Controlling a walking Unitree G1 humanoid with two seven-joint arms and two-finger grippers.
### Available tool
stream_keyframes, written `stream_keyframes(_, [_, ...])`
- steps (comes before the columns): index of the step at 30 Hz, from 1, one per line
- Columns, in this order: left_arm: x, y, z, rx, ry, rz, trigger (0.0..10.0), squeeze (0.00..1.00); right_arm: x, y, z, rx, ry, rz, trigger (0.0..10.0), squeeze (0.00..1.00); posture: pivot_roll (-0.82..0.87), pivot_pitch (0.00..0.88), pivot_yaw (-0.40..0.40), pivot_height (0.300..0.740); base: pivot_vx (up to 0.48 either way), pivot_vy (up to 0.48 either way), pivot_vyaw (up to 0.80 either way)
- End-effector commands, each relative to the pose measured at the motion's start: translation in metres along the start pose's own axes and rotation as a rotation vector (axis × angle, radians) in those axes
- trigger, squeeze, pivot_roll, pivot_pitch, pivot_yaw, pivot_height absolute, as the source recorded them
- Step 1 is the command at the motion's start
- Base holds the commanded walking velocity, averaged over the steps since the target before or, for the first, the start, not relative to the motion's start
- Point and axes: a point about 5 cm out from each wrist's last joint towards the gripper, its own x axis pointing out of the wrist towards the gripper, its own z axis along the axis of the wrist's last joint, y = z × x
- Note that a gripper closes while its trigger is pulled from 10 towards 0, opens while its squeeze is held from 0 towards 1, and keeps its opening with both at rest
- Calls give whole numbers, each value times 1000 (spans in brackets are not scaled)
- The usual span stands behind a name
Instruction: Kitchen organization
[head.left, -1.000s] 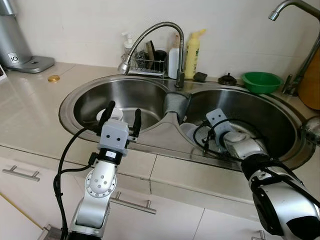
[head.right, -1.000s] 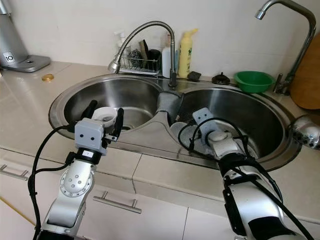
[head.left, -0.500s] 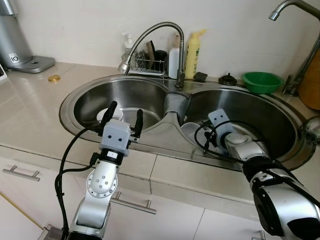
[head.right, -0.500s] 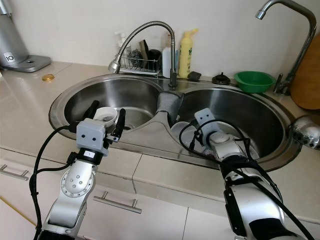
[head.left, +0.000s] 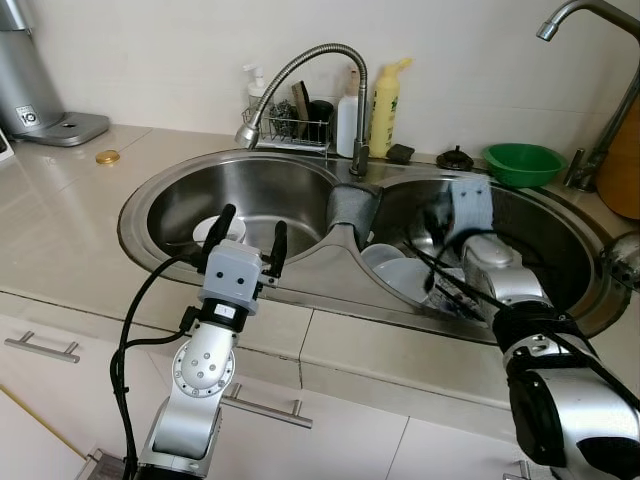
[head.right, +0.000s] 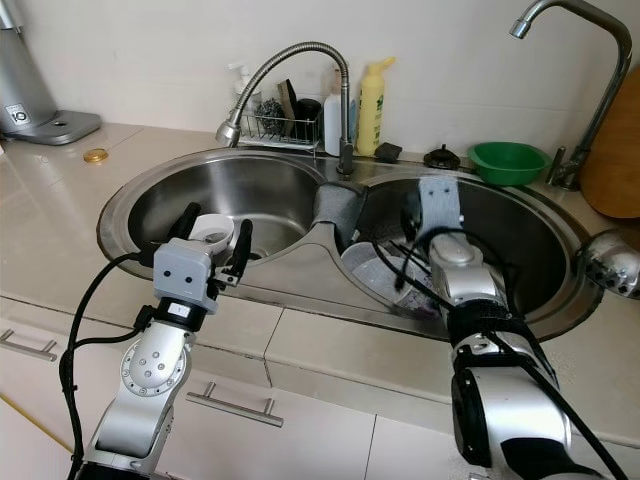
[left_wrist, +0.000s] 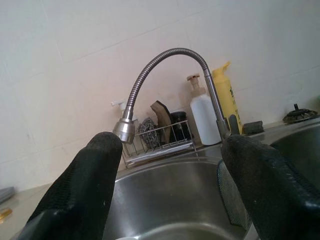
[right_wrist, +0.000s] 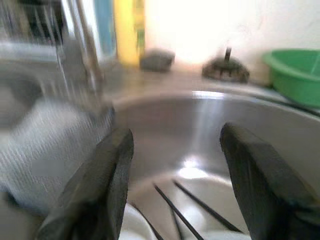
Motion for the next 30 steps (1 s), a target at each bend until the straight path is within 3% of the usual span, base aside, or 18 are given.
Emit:
stream_keyframes(1, [-1,2,1,-6,4,-1,10000,0,-4,0,11,104,-101,-13,10000,537,-14,0,10,740,0,0,0])
stream_keyframes(2, [-1,2,1,-6,4,-1,10000,0,-4,0,11,104,-101,-13,10000,537,-14,0,10,740,0,0,0])
stream_keyframes(3, [-1,2,1,-8,6,-2,10000,0,-6,1,12,126,-124,-12,10000,0,-12,0,10,740,0,0,0])
stream_keyframes(12, [-3,4,3,-13,7,1,10000,0,-36,6,21,177,-322,-91,10000,0,-7,0,9,740,0,77,0])
stream_keyframes(15, [-2,3,4,-16,3,1,10000,0,-53,11,44,191,-473,-106,10000,0,-7,0,8,740,0,474,0])
stream_keyframes(20, [-2,4,5,-13,2,0,10000,0,-68,20,63,150,-568,-83,10000,0,-12,0,9,740,0,476,0])
stream_keyframes(30, [-1,2,5,-14,-2,-2,10000,0,-77,31,68,119,-574,-48,10000,0,-12,0,8,740,0,476,0])
